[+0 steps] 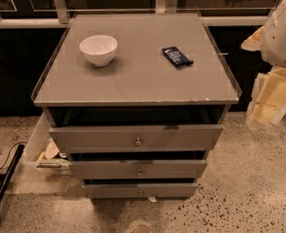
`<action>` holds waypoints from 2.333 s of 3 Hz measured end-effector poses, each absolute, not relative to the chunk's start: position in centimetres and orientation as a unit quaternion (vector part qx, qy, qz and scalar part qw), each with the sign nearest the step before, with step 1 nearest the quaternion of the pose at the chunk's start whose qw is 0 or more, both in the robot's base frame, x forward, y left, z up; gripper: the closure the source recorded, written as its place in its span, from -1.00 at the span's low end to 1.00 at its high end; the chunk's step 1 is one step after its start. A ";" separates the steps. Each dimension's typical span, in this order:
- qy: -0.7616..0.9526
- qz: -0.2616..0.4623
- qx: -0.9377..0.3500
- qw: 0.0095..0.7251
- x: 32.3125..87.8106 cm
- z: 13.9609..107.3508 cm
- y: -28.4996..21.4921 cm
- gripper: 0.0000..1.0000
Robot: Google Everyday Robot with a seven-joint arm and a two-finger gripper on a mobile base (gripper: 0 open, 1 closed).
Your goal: Open top drawer
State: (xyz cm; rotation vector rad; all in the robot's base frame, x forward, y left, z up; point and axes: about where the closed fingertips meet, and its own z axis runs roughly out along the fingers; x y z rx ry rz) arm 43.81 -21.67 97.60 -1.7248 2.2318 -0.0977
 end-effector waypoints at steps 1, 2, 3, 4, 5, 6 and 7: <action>0.779 -0.029 -0.604 0.162 43.8 97.1 -21.6 -1.00; 0.771 -0.017 -0.612 0.175 43.5 94.8 -21.7 -1.00; 0.747 0.015 -0.632 0.206 43.2 90.1 -21.4 -1.00; 0.714 0.046 -0.650 0.256 43.3 85.4 -20.4 -1.00; 0.691 0.065 -0.667 0.271 44.2 81.0 -19.7 -1.00; 0.691 0.065 -0.667 0.271 44.2 80.9 -19.7 -1.00; 0.693 0.082 -0.664 0.269 44.8 78.5 -18.9 -1.00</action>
Offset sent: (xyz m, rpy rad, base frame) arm -0.0073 -0.0036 -0.0716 0.1015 -0.0048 0.0808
